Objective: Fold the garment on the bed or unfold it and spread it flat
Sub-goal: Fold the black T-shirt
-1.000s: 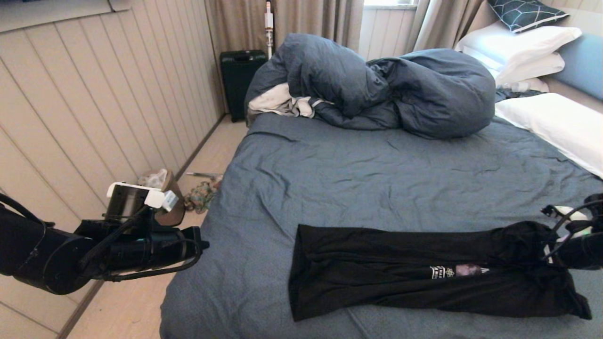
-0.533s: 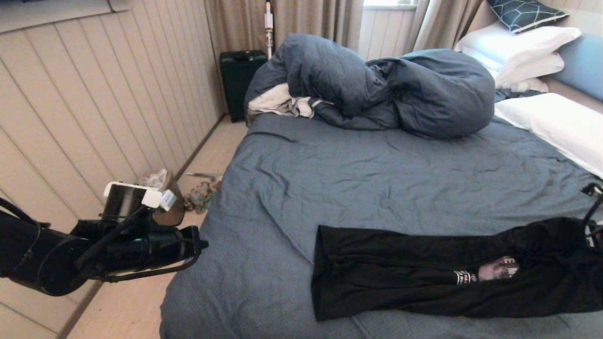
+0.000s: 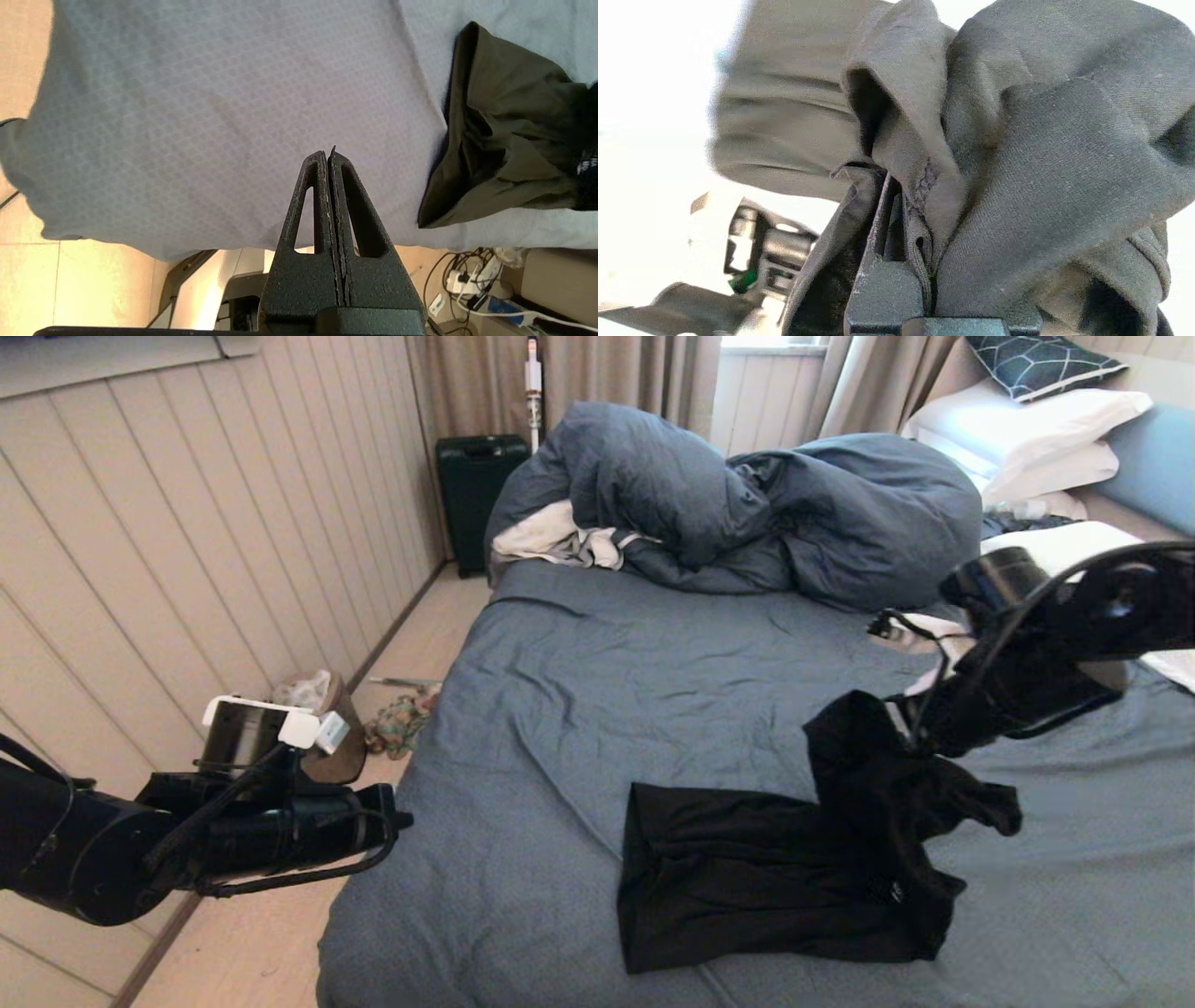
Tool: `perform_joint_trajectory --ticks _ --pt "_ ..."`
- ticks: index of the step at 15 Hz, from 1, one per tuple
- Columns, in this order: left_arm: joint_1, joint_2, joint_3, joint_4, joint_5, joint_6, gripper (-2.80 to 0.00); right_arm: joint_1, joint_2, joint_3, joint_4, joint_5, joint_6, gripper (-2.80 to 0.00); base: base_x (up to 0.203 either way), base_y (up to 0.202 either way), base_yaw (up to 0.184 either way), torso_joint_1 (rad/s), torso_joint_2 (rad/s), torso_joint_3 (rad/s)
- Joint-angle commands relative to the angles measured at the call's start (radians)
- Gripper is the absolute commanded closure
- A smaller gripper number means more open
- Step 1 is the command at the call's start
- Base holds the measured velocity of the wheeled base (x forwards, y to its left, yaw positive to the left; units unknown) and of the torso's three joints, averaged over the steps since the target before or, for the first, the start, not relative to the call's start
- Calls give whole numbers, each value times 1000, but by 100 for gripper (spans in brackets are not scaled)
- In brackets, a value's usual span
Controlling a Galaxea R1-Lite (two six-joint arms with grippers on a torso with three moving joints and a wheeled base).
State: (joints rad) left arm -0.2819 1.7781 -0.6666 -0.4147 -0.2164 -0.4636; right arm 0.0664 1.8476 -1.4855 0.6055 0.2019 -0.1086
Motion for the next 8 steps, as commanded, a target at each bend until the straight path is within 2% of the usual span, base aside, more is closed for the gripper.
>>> perform_joint_trajectory --ticks 1,3,5,8 --pt "0 0 -1 -3 -1 -3 0 147 48 -65 5 -30 52 0 0 0 0 0 0 0" --pt "0 3 1 -3 -3 -3 0 257 154 -175 11 -81 111 0 0 0 0 0 0 0" --pt "0 6 1 -3 -1 -3 0 333 247 -262 32 -104 136 0 0 0 0 0 0 0" --pt "0 3 1 -3 -1 -2 0 392 364 -363 65 -130 156 0 0 0 0 0 0 0"
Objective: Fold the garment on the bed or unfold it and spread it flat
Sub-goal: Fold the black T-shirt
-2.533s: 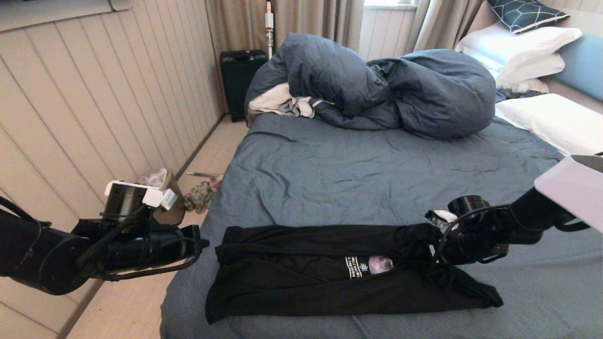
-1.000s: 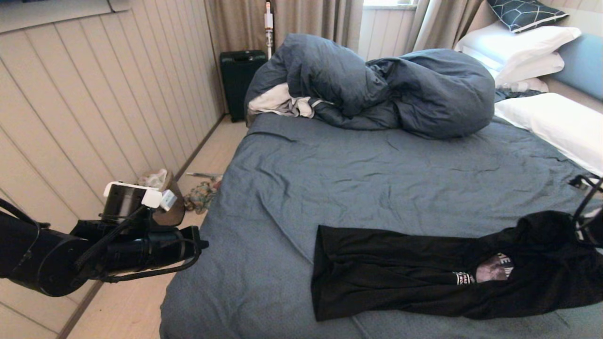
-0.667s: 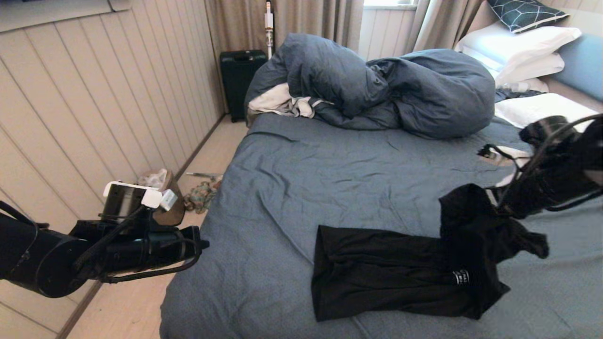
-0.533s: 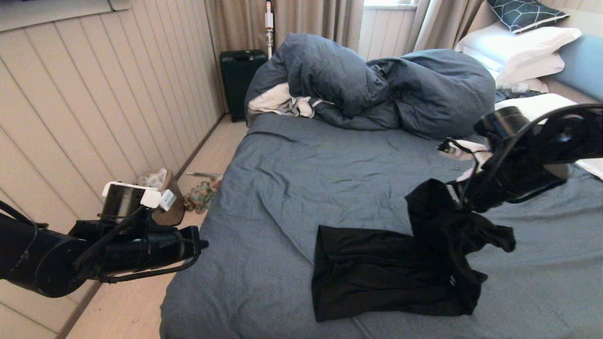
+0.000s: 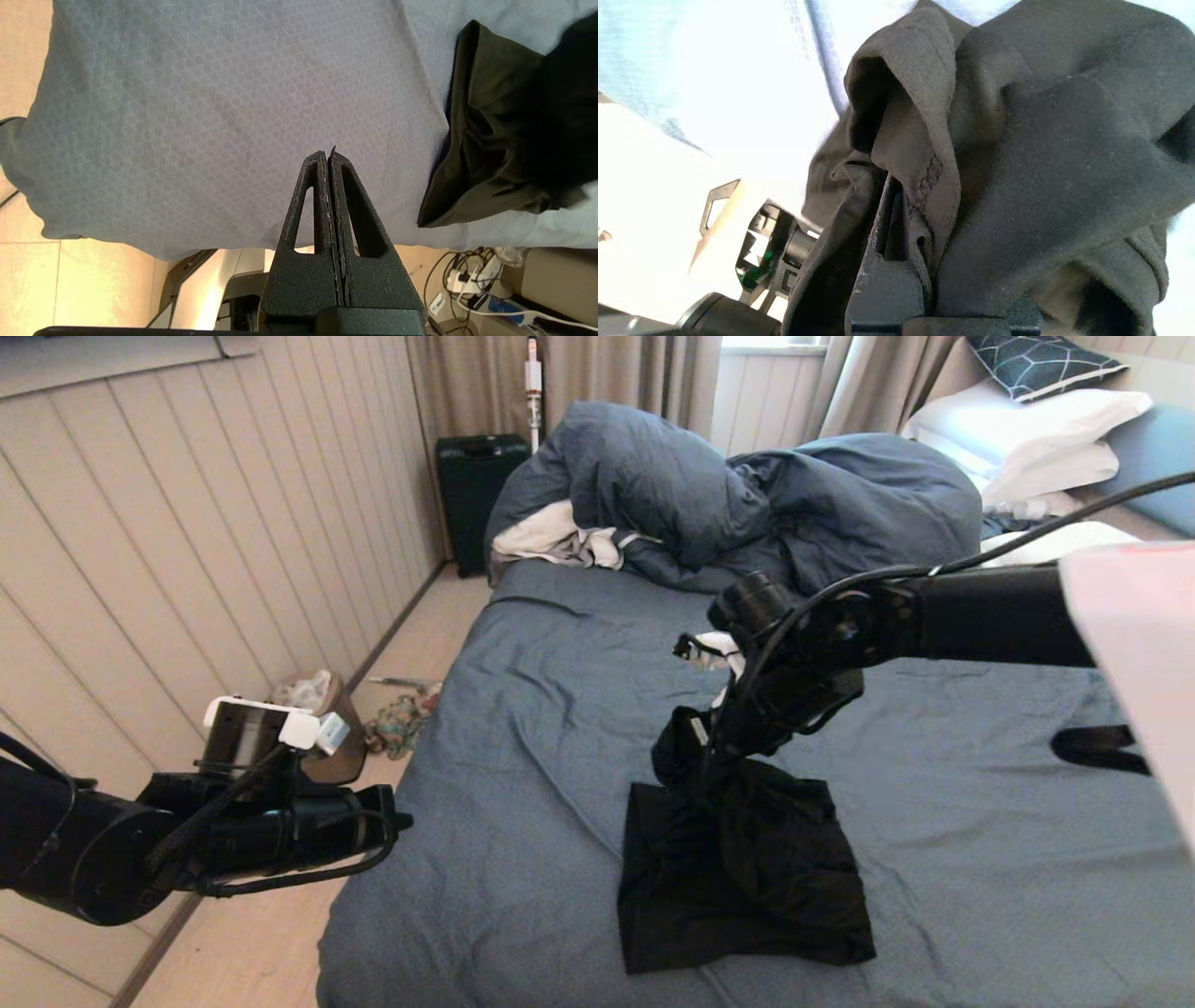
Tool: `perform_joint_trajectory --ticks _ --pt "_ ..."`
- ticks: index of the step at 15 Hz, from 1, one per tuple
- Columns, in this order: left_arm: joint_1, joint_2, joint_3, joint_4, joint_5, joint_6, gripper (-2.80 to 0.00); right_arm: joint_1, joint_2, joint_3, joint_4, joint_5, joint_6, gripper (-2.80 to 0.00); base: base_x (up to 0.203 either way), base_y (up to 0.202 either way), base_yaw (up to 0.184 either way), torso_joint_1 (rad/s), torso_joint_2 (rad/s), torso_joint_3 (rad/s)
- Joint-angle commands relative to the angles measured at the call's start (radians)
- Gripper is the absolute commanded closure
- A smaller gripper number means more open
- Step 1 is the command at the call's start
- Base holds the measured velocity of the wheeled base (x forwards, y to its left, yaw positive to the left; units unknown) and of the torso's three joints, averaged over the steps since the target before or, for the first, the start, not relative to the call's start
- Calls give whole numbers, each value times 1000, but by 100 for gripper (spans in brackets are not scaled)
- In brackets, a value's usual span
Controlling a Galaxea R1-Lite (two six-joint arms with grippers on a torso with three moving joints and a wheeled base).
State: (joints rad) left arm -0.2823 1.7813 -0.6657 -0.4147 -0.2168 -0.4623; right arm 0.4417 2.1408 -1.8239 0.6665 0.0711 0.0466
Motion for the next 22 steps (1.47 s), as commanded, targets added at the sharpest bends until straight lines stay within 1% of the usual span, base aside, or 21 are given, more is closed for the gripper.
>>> perform_joint_trajectory --ticks 1,4,5,6,12,14,15,16,17,19,21,22 --pt "0 0 -1 -3 -1 -3 0 33 95 -47 11 -1 2 0 0 0 0 0 0 0" --pt "0 -2 -2 -3 -3 -2 0 62 143 -109 44 -22 3 -3 0 0 0 0 0 0" --pt "0 -3 -2 -3 -4 -2 0 68 156 -124 79 -43 3 -280 0 0 0 0 0 0" --pt "0 -5 -3 -3 -4 -2 0 74 160 -126 88 -59 -2 -280 0 0 0 0 0 0" --pt "1 -8 -1 -3 -3 -2 0 65 116 -127 75 -53 2 -280 0 0 0 0 0 0" --pt "0 -10 0 -3 -3 -4 0 36 107 -128 70 -58 9 -280 0 0 0 0 0 0" --pt "0 -10 0 -3 -3 -4 0 -1 108 -126 73 -58 10 -280 0 0 0 0 0 0" --pt "0 -10 0 -3 -3 -2 0 -37 109 -120 75 -58 12 -256 0 0 0 0 0 0" --pt "0 -8 0 -3 -3 -2 0 -64 117 -120 74 -60 20 0 0 0 0 0 0 0" --pt "1 -8 0 -3 -3 -2 0 -108 139 -127 69 -81 35 0 0 0 0 0 0 0" --pt "0 -5 0 -3 -3 -3 0 -109 174 -127 68 -136 41 0 0 0 0 0 0 0" --pt "0 -5 0 -3 -3 -4 0 -105 187 -122 68 -132 45 0 0 0 0 0 0 0"
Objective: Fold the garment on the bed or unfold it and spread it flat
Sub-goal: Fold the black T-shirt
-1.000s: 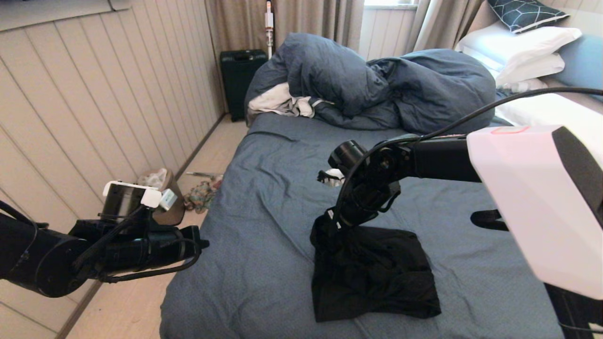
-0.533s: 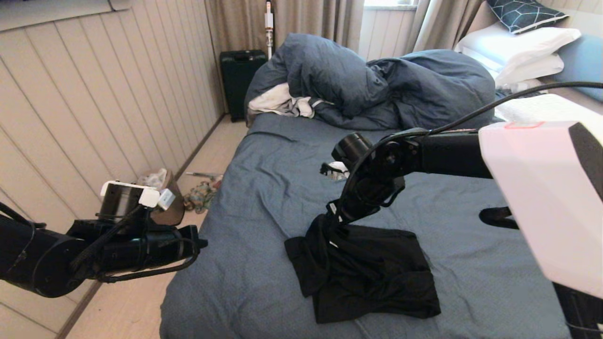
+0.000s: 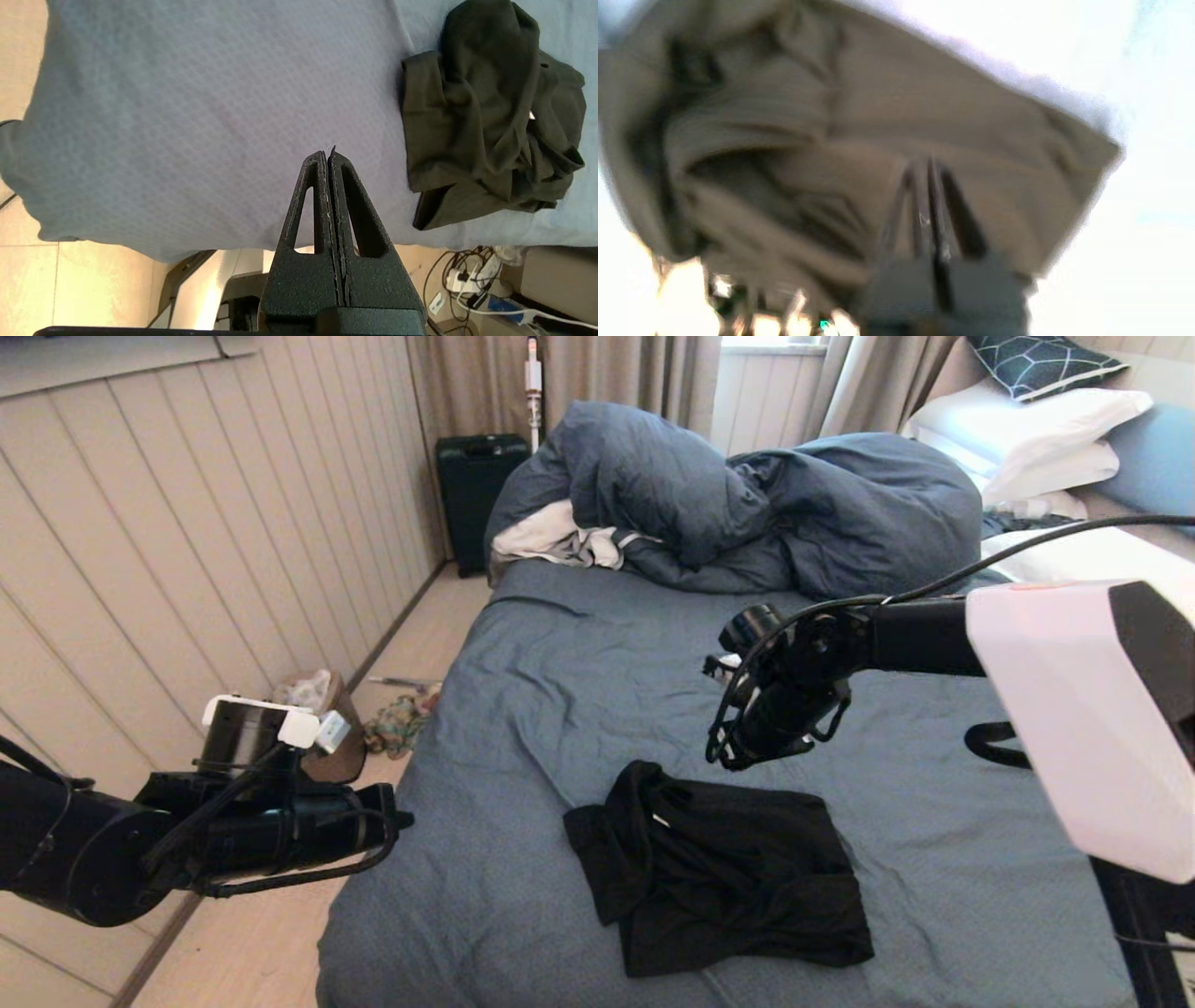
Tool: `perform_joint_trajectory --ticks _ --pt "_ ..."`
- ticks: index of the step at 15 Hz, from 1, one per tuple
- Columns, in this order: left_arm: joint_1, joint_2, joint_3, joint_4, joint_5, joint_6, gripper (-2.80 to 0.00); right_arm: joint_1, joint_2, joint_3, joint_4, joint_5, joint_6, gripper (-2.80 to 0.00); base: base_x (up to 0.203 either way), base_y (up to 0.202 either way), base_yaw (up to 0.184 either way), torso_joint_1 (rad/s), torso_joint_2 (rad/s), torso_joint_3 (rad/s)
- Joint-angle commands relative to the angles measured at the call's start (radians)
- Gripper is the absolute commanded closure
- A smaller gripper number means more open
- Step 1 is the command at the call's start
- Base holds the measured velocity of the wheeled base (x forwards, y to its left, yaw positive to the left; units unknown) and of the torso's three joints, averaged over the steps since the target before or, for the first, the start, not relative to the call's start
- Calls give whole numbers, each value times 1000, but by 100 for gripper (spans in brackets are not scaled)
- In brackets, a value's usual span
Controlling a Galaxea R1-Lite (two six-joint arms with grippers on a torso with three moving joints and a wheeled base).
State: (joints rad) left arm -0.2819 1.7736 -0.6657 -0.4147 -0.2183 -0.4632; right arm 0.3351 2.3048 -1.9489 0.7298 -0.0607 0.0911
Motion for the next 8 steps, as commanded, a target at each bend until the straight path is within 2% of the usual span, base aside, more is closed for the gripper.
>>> perform_joint_trajectory --ticks 1,4,8 --pt "0 1 2 -3 -1 -3 0 2 37 1 4 1 3 0 0 0 0 0 0 0" --pt "0 0 0 -3 -1 -3 0 14 76 0 -28 -3 4 0 0 0 0 0 0 0" --pt "0 -3 0 -3 -1 -3 0 95 166 -4 -65 -10 2 0 0 0 0 0 0 0"
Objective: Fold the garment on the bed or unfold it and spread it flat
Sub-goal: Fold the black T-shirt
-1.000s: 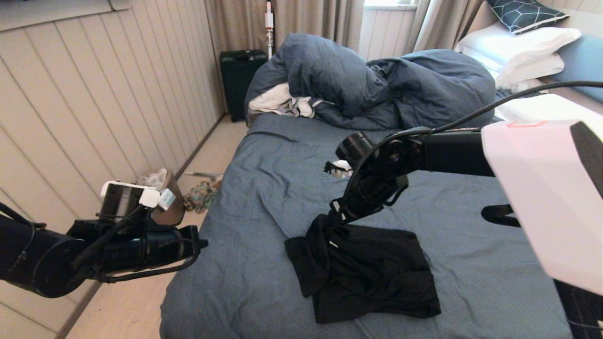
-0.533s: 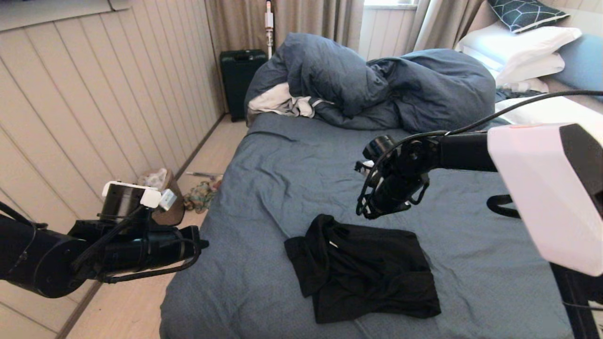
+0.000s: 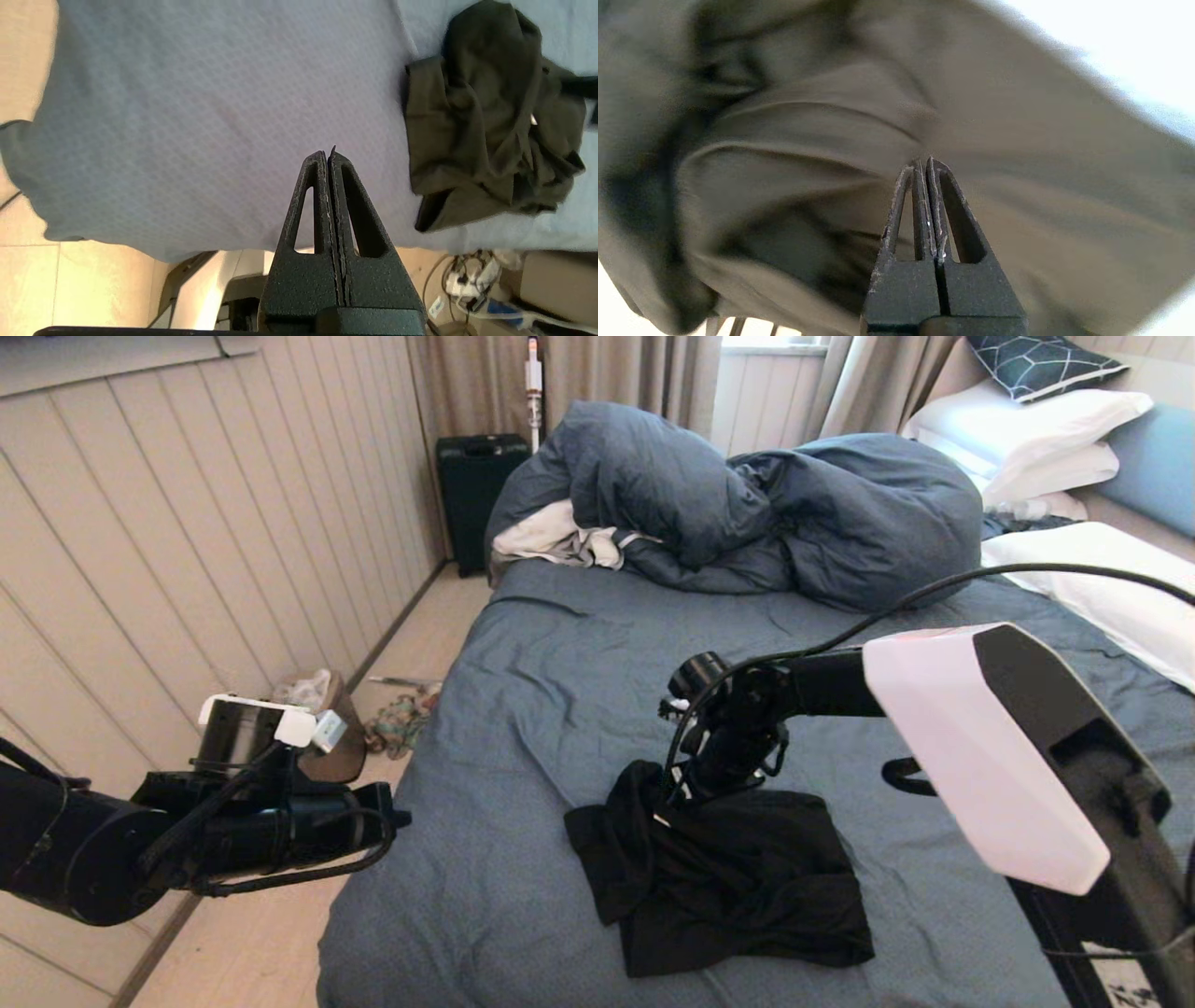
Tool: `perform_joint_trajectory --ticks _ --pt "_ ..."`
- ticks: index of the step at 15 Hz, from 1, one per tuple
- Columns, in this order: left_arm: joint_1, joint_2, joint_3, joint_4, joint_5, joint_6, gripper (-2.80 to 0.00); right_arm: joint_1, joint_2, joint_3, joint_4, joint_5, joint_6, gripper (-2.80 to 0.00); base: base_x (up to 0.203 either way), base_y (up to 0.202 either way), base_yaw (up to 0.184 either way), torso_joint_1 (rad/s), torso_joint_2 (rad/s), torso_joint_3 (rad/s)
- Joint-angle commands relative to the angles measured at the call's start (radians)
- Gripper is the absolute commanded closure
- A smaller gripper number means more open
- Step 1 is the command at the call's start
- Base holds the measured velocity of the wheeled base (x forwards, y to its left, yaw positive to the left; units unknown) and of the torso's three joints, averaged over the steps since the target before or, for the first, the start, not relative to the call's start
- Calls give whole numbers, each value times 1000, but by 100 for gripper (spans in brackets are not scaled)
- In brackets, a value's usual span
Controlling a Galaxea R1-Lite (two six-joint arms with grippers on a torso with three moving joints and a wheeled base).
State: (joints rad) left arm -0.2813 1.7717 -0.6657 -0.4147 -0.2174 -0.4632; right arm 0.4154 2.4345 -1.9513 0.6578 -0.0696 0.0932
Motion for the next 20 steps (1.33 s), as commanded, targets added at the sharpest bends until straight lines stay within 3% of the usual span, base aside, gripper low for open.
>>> perform_joint_trajectory --ticks 1,13,17,20 --pt "-1 -3 0 -3 -2 -3 0 34 50 -1 -8 -1 0 0 0 0 0 0 0 0" --pt "1 -3 -2 -3 0 -3 0 358 -15 11 -6 5 28 0 0 0 0 0 0 0" --pt "-1 -11 0 -3 -1 -3 0 331 -68 6 -7 1 41 0 0 0 0 0 0 0" --pt "1 -15 2 -3 -2 -3 0 216 -126 32 -8 -1 42 0 0 0 0 0 0 0"
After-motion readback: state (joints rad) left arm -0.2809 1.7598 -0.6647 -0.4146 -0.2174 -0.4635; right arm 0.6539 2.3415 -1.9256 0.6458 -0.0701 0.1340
